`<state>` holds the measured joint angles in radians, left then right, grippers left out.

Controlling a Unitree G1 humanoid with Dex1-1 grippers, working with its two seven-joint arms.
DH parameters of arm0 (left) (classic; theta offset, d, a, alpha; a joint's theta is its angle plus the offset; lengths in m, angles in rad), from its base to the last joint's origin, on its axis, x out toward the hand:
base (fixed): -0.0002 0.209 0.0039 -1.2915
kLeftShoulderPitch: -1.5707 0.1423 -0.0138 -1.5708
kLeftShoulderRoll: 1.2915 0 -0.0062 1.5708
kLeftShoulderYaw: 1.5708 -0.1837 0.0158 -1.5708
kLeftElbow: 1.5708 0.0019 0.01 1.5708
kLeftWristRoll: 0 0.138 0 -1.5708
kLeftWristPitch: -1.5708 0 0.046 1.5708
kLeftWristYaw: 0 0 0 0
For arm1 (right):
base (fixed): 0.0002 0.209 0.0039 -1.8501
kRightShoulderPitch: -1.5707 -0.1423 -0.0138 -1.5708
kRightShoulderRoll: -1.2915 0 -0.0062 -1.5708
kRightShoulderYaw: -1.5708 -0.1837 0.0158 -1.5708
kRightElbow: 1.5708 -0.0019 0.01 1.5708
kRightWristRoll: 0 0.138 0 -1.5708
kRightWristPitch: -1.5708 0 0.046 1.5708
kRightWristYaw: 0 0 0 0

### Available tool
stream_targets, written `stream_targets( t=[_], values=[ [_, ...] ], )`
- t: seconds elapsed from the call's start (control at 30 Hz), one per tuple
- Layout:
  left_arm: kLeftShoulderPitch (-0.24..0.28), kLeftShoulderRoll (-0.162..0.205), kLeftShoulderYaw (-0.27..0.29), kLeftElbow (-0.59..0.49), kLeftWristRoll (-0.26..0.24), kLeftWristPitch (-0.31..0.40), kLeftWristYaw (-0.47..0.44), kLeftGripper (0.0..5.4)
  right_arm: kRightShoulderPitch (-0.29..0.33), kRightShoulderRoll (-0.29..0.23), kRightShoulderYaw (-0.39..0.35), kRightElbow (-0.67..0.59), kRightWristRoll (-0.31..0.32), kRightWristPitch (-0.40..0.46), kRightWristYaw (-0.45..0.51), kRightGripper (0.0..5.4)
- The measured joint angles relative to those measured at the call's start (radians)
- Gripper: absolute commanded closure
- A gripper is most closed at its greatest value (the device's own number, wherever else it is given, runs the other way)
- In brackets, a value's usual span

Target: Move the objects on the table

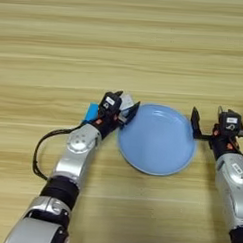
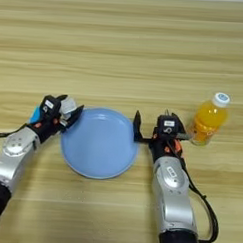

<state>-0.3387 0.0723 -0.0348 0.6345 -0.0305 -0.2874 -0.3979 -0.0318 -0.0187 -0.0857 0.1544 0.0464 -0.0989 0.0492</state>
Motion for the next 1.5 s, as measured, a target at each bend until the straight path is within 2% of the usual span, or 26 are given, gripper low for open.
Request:
stream_targets(
  t=[0.13, 0.4, 0.53, 0.67, 1.0, 1.4, 1.43, 1.5],
  values=[
    [0.004, 0.033, 0.058, 0.003, -0.025, 0.000, 0.021, 2.34, 0.000, 0.000, 0.000, 0.000, 0.000, 0.000, 0.000, 0.00],
    [0.017, 0.079, 0.136, 0.007, -0.061, 0.000, 0.062, 2.34, 0.000, 0.000, 0.000, 0.000, 0.000, 0.000, 0.000, 0.00],
    [0.020, 0.102, 0.184, 0.040, -0.093, -0.002, 0.072, 2.34, 0.000, 0.000, 0.000, 0.001, 0.000, 0.000, 0.000, 0.00],
    [0.022, 0.114, 0.219, 0.103, -0.096, -0.008, 0.092, 2.34, 0.000, 0.000, 0.000, 0.002, 0.000, 0.000, 0.000, 0.00],
    [-0.004, 0.114, 0.247, 0.244, -0.097, -0.054, 0.104, 2.34, -0.001, -0.002, -0.002, 0.004, 0.000, 0.000, 0.001, 0.00],
    [-0.049, 0.112, 0.246, 0.373, -0.089, -0.105, 0.127, 2.34, -0.001, -0.003, -0.004, 0.004, 0.000, 0.000, 0.001, 0.00],
    [-0.054, 0.113, 0.245, 0.382, -0.087, -0.110, 0.134, 2.06, -0.001, -0.003, -0.004, 0.004, 0.000, 0.000, 0.001, 0.00],
    [-0.060, 0.113, 0.244, 0.393, -0.085, -0.114, 0.141, 1.89, -0.001, -0.003, -0.004, 0.005, 0.000, 0.000, 0.001, 0.00]
  ],
)
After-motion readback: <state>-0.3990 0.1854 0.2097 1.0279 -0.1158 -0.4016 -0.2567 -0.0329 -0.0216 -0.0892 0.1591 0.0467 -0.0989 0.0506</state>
